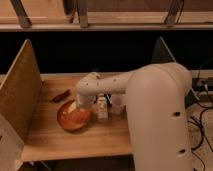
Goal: Pick up the ceramic bowl
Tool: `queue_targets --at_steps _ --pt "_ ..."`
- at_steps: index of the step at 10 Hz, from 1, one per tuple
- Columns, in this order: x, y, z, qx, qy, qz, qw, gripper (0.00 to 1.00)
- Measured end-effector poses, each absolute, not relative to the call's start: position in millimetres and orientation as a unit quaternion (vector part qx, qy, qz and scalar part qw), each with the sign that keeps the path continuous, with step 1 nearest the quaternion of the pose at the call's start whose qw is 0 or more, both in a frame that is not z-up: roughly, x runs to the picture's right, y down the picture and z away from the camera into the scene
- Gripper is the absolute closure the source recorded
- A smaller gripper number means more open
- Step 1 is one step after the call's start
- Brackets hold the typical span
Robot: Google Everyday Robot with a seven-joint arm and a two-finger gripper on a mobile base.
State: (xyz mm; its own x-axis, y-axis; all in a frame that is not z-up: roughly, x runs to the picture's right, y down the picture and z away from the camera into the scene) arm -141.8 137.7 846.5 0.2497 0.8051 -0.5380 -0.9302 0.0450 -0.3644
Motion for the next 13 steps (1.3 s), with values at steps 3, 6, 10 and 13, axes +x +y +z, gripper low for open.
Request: queue_targets --at_steps 3,6,10,13 --pt "-143 152 859 -0.346 0.107 0.604 0.71 0.22" --pt "-136 155 862 -0.352 0.109 0.61 0.702 0.49" --pt "-136 154 859 -0.358 0.098 0.617 0.694 0.88" --pt "-137 140 851 -0.349 0.079 0.619 0.699 1.0"
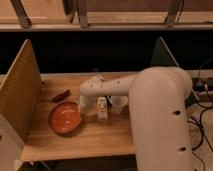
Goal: Pick up the ceramic bowl
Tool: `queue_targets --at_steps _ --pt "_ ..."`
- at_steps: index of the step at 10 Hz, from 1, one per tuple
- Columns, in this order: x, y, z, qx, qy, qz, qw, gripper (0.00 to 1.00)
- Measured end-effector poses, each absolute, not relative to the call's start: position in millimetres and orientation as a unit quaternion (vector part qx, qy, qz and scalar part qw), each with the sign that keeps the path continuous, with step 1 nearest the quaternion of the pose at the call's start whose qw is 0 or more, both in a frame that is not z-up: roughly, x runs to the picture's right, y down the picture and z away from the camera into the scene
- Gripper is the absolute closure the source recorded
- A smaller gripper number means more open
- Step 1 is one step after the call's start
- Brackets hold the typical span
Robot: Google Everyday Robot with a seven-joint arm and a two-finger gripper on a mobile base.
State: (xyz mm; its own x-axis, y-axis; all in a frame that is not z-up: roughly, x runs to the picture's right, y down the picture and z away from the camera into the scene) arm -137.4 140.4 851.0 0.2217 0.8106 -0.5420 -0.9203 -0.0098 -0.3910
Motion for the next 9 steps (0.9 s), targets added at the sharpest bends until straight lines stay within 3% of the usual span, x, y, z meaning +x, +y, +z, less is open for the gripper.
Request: queue_targets --at_steps 6,9 --pt "-124 78 795 -0.256 0.019 0.641 0.723 1.0" --pt "-115 69 773 -0.233 -0.002 0.656 0.718 1.0"
